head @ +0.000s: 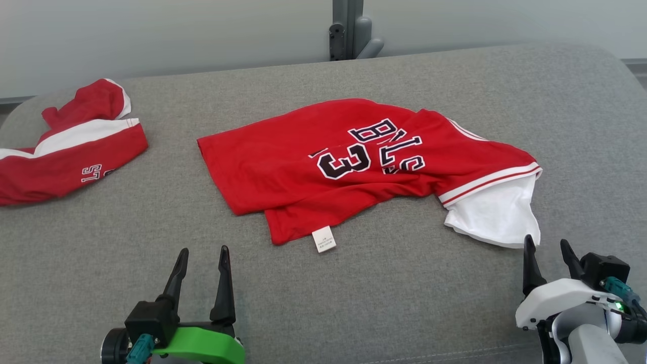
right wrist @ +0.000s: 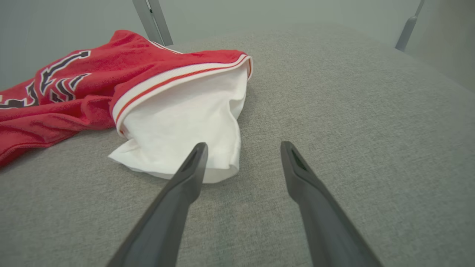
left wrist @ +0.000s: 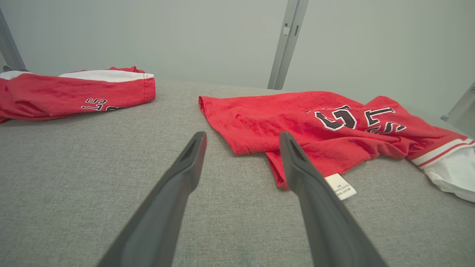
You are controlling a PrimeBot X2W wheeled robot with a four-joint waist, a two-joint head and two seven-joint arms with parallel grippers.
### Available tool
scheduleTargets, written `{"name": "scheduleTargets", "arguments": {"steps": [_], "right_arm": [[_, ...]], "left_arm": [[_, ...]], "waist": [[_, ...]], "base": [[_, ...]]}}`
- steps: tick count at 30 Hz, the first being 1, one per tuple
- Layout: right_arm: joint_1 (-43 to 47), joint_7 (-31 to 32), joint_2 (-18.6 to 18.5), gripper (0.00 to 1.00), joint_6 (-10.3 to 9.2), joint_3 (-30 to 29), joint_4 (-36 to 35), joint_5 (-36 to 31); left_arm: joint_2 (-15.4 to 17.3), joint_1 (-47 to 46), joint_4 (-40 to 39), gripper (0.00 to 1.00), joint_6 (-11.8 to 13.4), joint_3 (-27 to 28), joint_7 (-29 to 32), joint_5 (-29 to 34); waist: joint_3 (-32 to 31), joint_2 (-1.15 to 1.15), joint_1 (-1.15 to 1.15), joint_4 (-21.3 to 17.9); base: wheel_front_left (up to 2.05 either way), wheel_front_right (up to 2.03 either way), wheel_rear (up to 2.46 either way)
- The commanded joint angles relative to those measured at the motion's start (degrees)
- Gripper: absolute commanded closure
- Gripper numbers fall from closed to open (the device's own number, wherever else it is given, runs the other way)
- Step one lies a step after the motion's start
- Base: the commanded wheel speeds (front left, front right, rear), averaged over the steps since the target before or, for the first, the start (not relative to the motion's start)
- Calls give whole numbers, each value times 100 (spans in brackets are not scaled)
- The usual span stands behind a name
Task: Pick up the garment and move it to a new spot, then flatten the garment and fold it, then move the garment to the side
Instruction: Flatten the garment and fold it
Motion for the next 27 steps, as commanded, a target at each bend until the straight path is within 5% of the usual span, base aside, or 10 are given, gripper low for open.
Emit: {"name": "scheduleTargets", "arguments": {"steps": [1,4,8,13,15,27], "right_arm": [[-169,-15,-15,0,-4,-31,231,44],[-350,-16,-14,2,-4,-56,513,128],[-645,-16,-14,45,-4,-36,1025,258],[-881,-19,-16,72,-4,-96,1285,283],[-920,-19,-17,100,-4,-131,1249,328],[-644,-20,-29,100,-4,-291,518,465]], "left_arm": [[7,-86,12,0,-5,9,0,27],[7,-122,15,0,-20,10,0,45],[7,-161,5,0,-26,23,0,74],[7,-196,19,0,-40,44,0,105],[7,-197,24,0,-42,57,0,118],[7,-440,561,0,-330,-583,-1,-266]], "waist": [[77,53,0,80],[122,53,0,121],[223,53,0,185],[306,53,0,212],[325,53,0,200],[339,53,0,-97]], "base": [[0,0,0],[0,0,0],[0,0,0],[0,0,0],[0,0,0],[0,0,0]]}}
